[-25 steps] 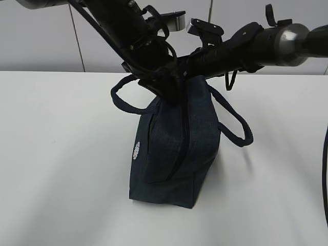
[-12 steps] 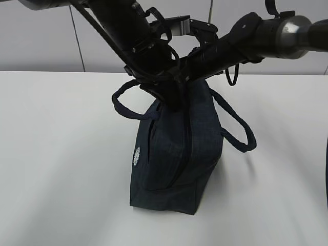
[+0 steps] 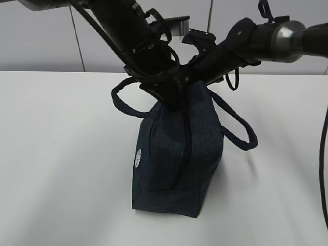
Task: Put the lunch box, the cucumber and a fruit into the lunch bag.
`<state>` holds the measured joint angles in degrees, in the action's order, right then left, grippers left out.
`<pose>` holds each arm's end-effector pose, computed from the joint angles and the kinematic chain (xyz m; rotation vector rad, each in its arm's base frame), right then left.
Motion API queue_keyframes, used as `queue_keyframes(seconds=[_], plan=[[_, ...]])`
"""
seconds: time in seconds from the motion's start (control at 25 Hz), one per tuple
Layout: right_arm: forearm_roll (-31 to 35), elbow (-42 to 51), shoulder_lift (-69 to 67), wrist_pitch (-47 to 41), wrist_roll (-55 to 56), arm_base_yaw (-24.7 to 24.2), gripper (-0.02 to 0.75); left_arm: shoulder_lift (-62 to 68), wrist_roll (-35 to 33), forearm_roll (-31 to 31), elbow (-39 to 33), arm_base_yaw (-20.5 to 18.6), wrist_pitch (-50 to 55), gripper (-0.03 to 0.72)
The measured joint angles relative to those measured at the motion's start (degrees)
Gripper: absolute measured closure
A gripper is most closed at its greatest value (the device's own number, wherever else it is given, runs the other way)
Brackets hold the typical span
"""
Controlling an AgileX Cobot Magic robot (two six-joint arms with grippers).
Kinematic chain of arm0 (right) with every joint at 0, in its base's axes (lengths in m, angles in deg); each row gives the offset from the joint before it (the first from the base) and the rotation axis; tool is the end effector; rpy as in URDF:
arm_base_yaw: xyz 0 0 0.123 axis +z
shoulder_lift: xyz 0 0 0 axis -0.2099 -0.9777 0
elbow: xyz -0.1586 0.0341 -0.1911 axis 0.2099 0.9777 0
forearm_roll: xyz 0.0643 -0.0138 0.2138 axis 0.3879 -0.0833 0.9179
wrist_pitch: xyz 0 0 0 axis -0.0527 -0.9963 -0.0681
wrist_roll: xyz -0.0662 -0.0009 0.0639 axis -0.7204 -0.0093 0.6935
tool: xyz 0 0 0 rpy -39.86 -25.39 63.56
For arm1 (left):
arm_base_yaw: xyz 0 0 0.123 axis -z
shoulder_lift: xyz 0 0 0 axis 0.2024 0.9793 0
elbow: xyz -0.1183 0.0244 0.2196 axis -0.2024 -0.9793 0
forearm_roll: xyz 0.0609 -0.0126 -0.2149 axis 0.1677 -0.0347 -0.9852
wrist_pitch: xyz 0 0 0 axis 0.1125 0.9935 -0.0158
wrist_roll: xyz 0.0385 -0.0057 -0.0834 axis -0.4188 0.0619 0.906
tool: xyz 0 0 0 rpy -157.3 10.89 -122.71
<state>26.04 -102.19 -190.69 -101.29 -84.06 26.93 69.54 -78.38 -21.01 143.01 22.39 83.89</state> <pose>0.4447 0.1475 0.1546 -0.3264 2.4211 0.5527 0.3196 -0.2621 0.2312 1.0907 2.6614 -0.7042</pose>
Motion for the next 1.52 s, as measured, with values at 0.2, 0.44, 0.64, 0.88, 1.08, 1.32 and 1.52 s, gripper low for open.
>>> queue_keyframes(seconds=[0.2,0.44,0.64,0.88,1.08,1.32,1.52], plan=[[-0.3,-0.7,-0.3,-1.0,0.2,0.0,0.738,0.0,0.0,0.0,0.0,0.0,0.0,0.697],[-0.9,-2.0,-0.7,-3.0,0.4,0.0,0.738,0.0,0.0,0.0,0.0,0.0,0.3,0.697],[-1.8,-4.6,-0.8,-5.3,0.4,0.0,0.723,0.0,-0.1,0.0,0.0,0.0,0.6,0.697],[-4.7,-8.1,-0.9,-8.4,3.4,0.0,0.436,0.0,-0.1,-0.2,0.0,0.2,0.7,0.697],[-10.7,-12.0,-0.9,-13.5,7.7,0.0,0.286,0.0,-0.1,-0.2,0.0,0.2,0.8,0.697],[-17.5,-18.7,-0.9,-20.7,11.3,0.0,0.270,0.0,-0.1,0.9,0.0,0.3,0.8,0.697],[-25.9,-25.2,-0.9,-30.1,13.7,0.0,0.270,-0.1,1.2,5.2,0.0,0.4,1.2,0.697]])
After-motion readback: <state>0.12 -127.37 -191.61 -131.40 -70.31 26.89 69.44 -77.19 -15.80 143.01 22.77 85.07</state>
